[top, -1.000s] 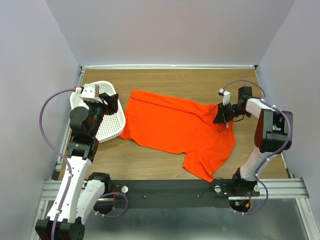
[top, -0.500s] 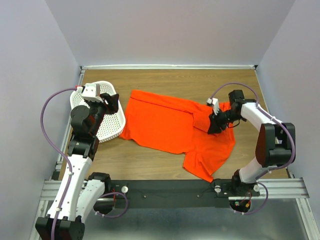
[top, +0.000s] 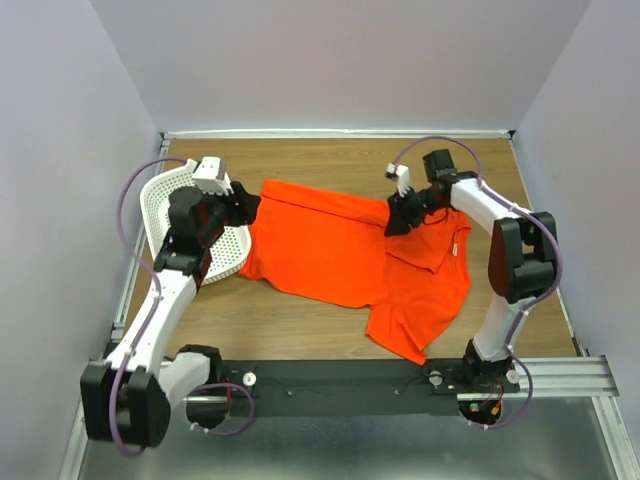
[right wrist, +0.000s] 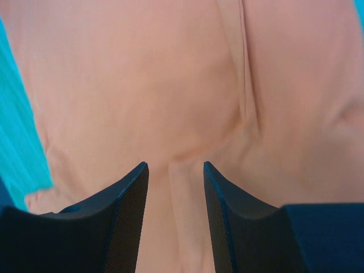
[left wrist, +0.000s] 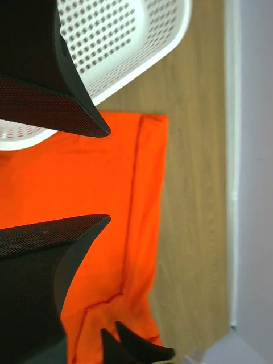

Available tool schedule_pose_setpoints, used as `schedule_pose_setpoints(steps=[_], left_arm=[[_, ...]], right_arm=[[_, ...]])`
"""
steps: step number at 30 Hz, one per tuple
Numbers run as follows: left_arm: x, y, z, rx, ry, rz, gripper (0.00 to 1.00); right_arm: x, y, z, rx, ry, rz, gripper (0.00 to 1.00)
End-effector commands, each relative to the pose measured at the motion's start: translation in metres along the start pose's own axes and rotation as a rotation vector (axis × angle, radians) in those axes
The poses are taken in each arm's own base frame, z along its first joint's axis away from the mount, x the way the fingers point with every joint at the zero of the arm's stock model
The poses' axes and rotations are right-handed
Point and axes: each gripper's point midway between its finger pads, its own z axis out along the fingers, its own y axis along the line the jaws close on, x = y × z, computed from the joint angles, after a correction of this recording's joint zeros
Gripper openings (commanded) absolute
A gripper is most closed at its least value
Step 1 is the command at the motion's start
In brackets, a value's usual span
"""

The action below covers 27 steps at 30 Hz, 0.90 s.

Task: Fold and stack the t-shirts
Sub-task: Fold the tshirt

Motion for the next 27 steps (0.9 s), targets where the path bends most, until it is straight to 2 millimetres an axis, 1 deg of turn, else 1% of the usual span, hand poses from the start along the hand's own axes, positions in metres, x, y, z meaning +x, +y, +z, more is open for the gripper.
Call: schedule_pose_setpoints(steps=[1, 3, 4, 5, 6, 7, 8, 9, 10, 11, 12, 13, 14, 15, 16, 17, 18, 19, 20, 21, 22, 23, 24, 25, 27], left_arm=[[0.027, -0.005, 0.024, 0.042, 0.122, -0.101, 0.64], [0.037, 0.004, 0.038, -0.008, 0.170, -0.139, 0.64], [0.058, 0.010, 0.051, -0.035, 0.245, -0.161, 0.64], [0.047, 0.011, 0.064, -0.045, 0.232, -0.160, 0.64], [0.073, 0.023, 0.078, -0.106, 0.312, -0.174, 0.64], [0.063, 0.027, 0.089, -0.127, 0.311, -0.165, 0.64], [0.064, 0.037, 0.098, -0.183, 0.319, -0.149, 0.64], [0.066, 0.043, 0.107, -0.214, 0.336, -0.132, 0.64], [0.092, 0.055, 0.117, -0.251, 0.428, -0.100, 0.64], [0.072, 0.058, 0.133, -0.269, 0.400, -0.069, 0.61], [0.098, 0.068, 0.142, -0.291, 0.491, -0.042, 0.61], [0.099, 0.075, 0.149, -0.326, 0.499, -0.032, 0.61], [0.087, 0.079, 0.161, -0.332, 0.482, 0.004, 0.60], [0.093, 0.083, 0.166, -0.340, 0.501, 0.009, 0.60], [0.111, 0.088, 0.171, -0.348, 0.551, 0.013, 0.59], [0.103, 0.088, 0.179, -0.336, 0.540, 0.033, 0.58], [0.106, 0.086, 0.184, -0.323, 0.548, 0.041, 0.57], [0.118, 0.091, 0.186, -0.335, 0.580, 0.042, 0.56], [0.113, 0.094, 0.191, -0.345, 0.574, 0.059, 0.55], [0.124, 0.098, 0.195, -0.348, 0.602, 0.067, 0.54], [0.129, 0.099, 0.194, -0.350, 0.629, 0.072, 0.52], [0.125, 0.099, 0.199, -0.346, 0.626, 0.078, 0.50], [0.129, 0.099, 0.200, -0.333, 0.639, 0.087, 0.50], [0.137, 0.101, 0.201, -0.331, 0.663, 0.090, 0.48], [0.138, 0.101, 0.204, -0.322, 0.668, 0.099, 0.48]], right_arm=[[-0.049, -0.014, 0.018, 0.102, -0.040, -0.029, 0.52], [-0.058, -0.013, 0.023, 0.102, -0.043, -0.035, 0.52], [-0.061, -0.011, 0.025, 0.092, -0.050, -0.021, 0.52], [-0.061, -0.010, 0.028, 0.074, -0.052, -0.012, 0.52], [-0.061, -0.010, 0.028, 0.072, -0.055, -0.012, 0.52], [-0.061, -0.008, 0.028, 0.068, -0.059, -0.014, 0.52], [-0.055, -0.006, 0.029, 0.064, -0.052, -0.006, 0.52], [-0.053, -0.006, 0.028, 0.067, -0.051, -0.008, 0.52], [-0.049, -0.005, 0.029, 0.066, -0.045, -0.006, 0.52], [-0.046, -0.003, 0.028, 0.068, -0.042, -0.009, 0.52], [-0.043, -0.003, 0.027, 0.069, -0.040, -0.006, 0.52], [-0.042, -0.003, 0.027, 0.071, -0.039, -0.009, 0.52], [-0.042, 0.000, 0.026, 0.065, -0.043, -0.014, 0.52], [-0.040, 0.000, 0.026, 0.063, -0.042, -0.011, 0.52], [-0.040, 0.000, 0.026, 0.058, -0.044, -0.010, 0.52], [-0.041, 0.001, 0.025, 0.057, -0.048, -0.005, 0.52], [-0.041, 0.001, 0.026, 0.052, -0.049, -0.003, 0.52], [-0.041, 0.001, 0.025, 0.051, -0.052, -0.003, 0.52], [-0.042, 0.003, 0.024, 0.045, -0.055, -0.003, 0.52], [-0.041, 0.003, 0.025, 0.040, -0.055, -0.001, 0.52], [-0.041, 0.004, 0.025, 0.039, -0.055, 0.000, 0.52], [-0.040, 0.004, 0.025, 0.036, -0.054, 0.002, 0.52], [-0.040, 0.004, 0.026, 0.033, -0.054, 0.002, 0.52], [-0.040, 0.004, 0.025, 0.034, -0.054, 0.003, 0.52], [-0.038, 0.003, 0.025, 0.037, -0.052, 0.006, 0.52]])
